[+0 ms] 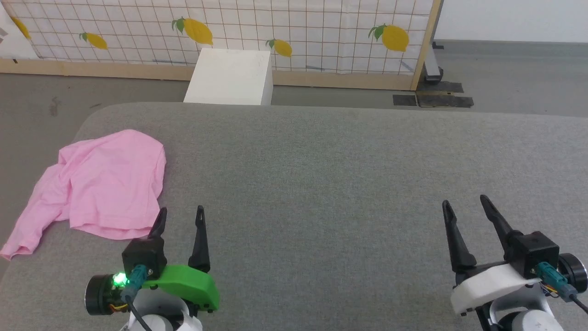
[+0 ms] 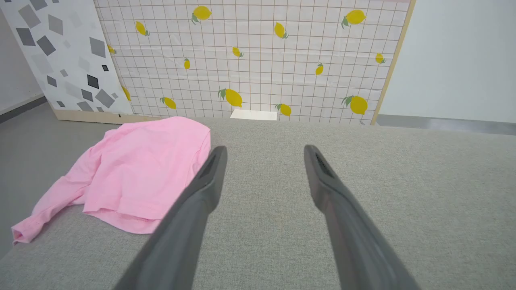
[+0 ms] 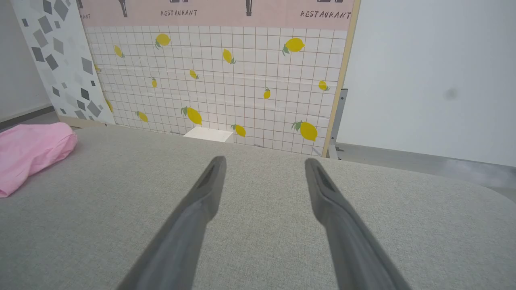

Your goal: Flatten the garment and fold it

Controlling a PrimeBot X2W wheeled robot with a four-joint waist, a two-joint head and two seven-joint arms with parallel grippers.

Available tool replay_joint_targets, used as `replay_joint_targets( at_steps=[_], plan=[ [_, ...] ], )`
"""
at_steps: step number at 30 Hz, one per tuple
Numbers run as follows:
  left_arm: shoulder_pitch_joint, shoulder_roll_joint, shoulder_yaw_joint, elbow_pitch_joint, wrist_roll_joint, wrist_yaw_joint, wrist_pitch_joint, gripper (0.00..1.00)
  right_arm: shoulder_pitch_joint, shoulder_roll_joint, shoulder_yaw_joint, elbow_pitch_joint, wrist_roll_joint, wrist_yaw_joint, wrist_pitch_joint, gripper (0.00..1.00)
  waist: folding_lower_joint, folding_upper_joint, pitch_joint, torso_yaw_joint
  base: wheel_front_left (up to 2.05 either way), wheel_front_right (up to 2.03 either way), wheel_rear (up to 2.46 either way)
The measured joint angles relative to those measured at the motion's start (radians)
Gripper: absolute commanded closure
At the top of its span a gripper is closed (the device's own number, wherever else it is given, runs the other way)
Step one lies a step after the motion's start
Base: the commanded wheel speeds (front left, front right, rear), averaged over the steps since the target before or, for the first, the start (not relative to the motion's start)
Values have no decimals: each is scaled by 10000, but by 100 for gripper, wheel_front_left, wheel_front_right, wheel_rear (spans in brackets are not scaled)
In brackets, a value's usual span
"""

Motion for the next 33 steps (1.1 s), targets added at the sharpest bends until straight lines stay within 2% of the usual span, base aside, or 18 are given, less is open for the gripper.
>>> replay_joint_targets(
  at_steps=[33],
  plan=[
    [-244,0,-226,510,-485,186,-698,0,-208,2,-144,221,222,0,-696,0,0,0,7,228,0,0,0]
  ],
)
